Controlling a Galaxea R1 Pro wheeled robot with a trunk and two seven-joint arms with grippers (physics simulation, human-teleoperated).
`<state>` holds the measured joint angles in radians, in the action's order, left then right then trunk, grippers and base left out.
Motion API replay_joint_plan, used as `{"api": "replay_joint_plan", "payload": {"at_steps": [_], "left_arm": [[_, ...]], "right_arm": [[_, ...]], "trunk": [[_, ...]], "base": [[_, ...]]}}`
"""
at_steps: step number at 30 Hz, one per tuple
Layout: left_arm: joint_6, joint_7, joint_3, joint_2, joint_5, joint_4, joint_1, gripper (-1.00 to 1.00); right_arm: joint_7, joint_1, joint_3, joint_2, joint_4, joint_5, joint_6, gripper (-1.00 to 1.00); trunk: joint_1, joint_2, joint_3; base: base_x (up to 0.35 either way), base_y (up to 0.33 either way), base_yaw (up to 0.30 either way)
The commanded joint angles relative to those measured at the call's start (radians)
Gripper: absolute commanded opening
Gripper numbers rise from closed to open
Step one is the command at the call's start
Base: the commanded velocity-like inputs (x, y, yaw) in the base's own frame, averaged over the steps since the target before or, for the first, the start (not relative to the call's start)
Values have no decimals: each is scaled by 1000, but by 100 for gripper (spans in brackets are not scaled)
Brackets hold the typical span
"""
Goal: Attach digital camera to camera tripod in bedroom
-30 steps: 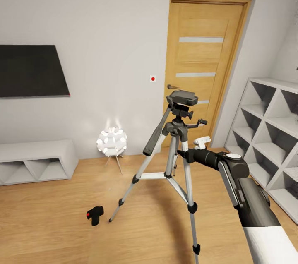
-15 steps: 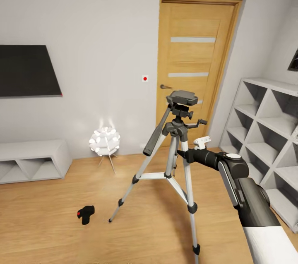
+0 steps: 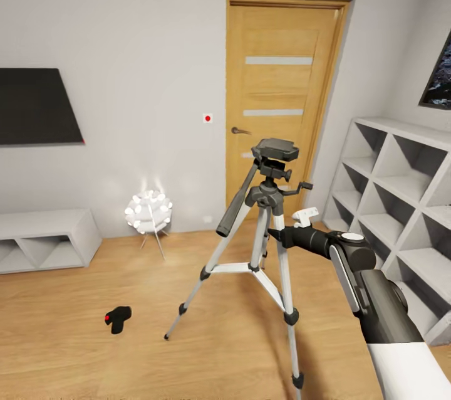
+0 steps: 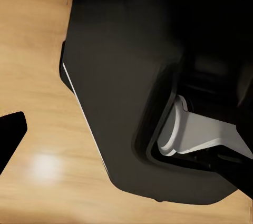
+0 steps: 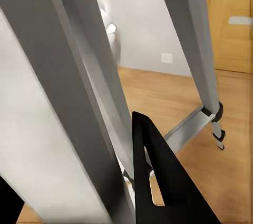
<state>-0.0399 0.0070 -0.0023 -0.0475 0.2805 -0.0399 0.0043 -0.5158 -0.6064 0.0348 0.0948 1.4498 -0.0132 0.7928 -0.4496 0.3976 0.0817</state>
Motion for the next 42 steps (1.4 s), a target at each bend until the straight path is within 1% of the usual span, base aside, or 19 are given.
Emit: {"api": "replay_joint_plan", "payload": {"at_steps": [1,20,37,42], "left_arm": [[-1,1,-1,0,5,-2,0,100],[-2,1,-1,0,5,-2,0,100],[-1,1,-2,0,-1,-2,0,100],[-1,1,-2,0,0,-2,0,100]], "right_arm": [[-1,-1,1,0,1,-8,6,-100],[-1,-1,-1,0,-15,-8,5,-100],[-1,-1,-1,0,-16,-8,5,-100],[0,-1,-1,0,-16,-8,4,-100]], "trunk": [[0,2,2],[0,2,2],[0,2,2],[0,2,2]], "base": [[-134,-278,0],[-148,-275,0],[-15,-271,0],[0,-103,0]]}}
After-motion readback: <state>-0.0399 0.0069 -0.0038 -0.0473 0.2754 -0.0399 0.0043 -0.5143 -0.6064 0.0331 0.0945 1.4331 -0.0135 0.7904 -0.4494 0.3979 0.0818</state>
